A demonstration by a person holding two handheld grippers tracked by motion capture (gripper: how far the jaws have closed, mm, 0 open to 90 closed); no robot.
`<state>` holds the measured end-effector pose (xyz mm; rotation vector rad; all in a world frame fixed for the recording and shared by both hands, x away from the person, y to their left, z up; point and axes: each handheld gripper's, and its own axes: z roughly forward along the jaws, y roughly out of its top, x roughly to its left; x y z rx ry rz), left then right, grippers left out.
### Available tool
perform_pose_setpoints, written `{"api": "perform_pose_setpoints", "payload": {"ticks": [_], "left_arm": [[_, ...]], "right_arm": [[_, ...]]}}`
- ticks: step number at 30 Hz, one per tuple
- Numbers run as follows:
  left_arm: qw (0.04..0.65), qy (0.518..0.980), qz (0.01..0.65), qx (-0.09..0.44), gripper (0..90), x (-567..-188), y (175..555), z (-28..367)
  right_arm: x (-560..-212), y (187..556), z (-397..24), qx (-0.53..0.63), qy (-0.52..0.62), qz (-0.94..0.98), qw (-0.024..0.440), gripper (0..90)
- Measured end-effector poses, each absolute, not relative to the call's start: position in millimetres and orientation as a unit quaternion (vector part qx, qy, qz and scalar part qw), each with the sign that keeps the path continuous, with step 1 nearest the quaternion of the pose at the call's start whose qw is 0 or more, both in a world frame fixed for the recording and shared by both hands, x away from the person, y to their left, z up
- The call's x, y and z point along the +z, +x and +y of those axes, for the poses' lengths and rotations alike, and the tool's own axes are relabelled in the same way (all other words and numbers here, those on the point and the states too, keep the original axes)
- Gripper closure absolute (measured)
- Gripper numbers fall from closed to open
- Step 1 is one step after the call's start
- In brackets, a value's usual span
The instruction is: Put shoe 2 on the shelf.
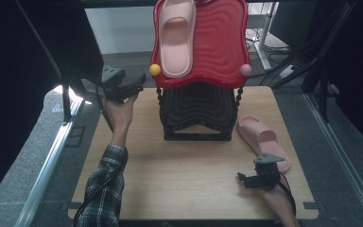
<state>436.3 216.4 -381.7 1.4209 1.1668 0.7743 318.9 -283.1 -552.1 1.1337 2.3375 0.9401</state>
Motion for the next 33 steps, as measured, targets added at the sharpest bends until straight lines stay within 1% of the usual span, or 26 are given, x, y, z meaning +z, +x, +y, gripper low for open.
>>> {"api": "perform_pose_setpoints", "payload": {"ticks": [2,7,14,22,29,33], "left_arm": [[0.536,0.605,0.494,0.320,10.0,-389.5,433.5,217.1],[0.518,0.624,0.495,0.311,7.1,-407.3,426.8,218.2],[0.503,0.642,0.498,0.295,5.6,-428.2,418.0,217.0],[0.475,0.669,0.502,0.275,4.1,-462.9,404.7,211.8],[0.446,0.688,0.514,0.249,2.7,-495.6,389.9,213.2],[0.443,0.693,0.520,0.231,1.8,-510.1,378.7,216.5]], "right_arm": [[-552.1,319.0,-283.2,0.334,0.403,0.831,0.188,4.1],[-552.1,318.9,-283.2,0.334,0.403,0.831,0.188,4.0],[-552.0,318.9,-283.2,0.334,0.403,0.831,0.188,4.0],[-551.9,318.8,-283.3,0.334,0.405,0.831,0.187,4.1],[-551.7,318.3,-283.5,0.334,0.404,0.831,0.186,4.2],[-551.6,317.6,-283.5,0.334,0.404,0.831,0.185,4.2]]}}
